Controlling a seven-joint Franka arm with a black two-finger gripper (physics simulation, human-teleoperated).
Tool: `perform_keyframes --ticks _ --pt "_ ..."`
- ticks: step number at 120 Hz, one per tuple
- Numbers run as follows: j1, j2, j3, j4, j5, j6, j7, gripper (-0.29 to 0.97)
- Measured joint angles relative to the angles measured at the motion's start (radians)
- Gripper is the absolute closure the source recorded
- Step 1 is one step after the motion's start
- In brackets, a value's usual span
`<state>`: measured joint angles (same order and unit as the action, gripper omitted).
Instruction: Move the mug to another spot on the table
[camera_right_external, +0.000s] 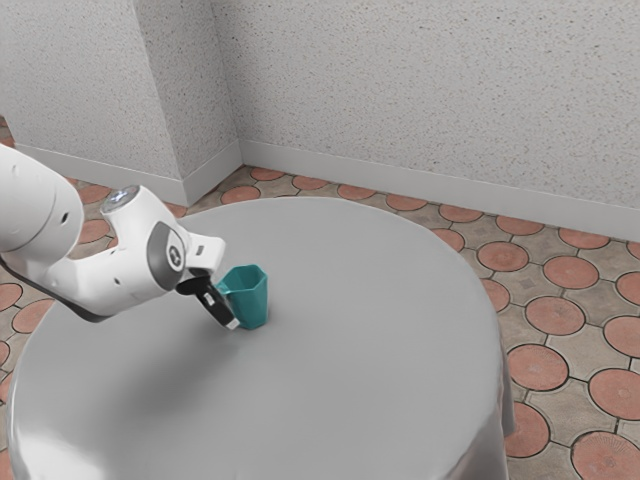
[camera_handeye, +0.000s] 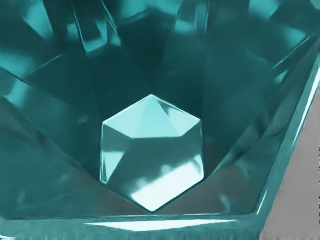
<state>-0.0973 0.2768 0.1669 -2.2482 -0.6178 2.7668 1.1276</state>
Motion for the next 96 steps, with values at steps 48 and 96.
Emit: perform_keyframes --ticks 48,96 --pt "-0.003 -0.184 0.029 -0.156 0.003 -0.037 0.012 0.01" --pt "-0.007 -0.272 0.057 0.497 0.476 -0.700 -0.297 0.00"
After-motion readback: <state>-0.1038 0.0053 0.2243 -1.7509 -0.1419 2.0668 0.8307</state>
